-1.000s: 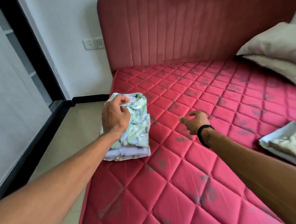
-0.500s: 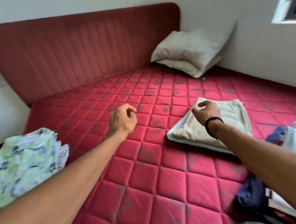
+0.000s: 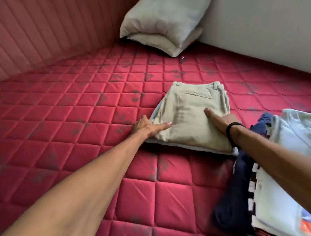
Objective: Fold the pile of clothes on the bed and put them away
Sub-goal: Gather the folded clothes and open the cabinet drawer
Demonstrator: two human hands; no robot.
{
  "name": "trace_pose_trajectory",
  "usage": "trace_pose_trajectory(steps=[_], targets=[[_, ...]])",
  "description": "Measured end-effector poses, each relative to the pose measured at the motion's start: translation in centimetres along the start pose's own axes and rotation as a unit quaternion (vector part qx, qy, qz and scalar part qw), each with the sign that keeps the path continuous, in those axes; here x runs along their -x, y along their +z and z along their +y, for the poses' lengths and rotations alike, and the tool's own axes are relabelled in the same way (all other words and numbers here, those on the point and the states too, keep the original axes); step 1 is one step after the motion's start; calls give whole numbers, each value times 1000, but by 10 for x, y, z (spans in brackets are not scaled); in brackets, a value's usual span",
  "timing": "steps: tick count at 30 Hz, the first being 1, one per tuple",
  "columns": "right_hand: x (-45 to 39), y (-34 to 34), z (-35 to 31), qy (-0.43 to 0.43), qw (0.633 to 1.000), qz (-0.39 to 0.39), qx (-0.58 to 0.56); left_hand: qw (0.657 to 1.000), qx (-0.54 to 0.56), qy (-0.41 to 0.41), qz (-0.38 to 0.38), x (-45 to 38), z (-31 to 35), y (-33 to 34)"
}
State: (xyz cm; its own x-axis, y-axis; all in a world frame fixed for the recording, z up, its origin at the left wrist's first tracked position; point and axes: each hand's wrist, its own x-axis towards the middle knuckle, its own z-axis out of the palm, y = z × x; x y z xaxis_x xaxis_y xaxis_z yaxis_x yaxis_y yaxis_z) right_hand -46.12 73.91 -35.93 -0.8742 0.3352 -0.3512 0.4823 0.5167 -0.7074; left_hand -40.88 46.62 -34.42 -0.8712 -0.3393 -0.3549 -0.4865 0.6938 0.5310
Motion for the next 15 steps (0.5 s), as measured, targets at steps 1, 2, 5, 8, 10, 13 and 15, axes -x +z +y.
trace_pose_trajectory(steps=[1, 2, 5, 8, 10, 13, 15], targets=[[3, 3, -3, 6, 1000, 6, 0, 1000, 14, -4, -8, -3, -5, -3], [5, 6, -4, 9, 1000, 12, 0, 999, 33, 0, -28, -4, -10, -8], [26, 17, -5, 9, 1000, 4, 17, 994, 76, 30, -70, 3, -32, -17], [57, 38, -6, -8, 999, -12, 35, 996, 62, 13, -58, 29, -61, -30], [83, 59, -11, -24, 998, -29, 51, 999, 32, 0, -35, 57, -93, -47], [125, 102, -23, -62, 992, -74, 86, 999, -25, -21, -4, 98, -153, -75], [161, 136, -35, -95, 985, -102, 99, 997, -58, -40, 22, 127, -198, -96]])
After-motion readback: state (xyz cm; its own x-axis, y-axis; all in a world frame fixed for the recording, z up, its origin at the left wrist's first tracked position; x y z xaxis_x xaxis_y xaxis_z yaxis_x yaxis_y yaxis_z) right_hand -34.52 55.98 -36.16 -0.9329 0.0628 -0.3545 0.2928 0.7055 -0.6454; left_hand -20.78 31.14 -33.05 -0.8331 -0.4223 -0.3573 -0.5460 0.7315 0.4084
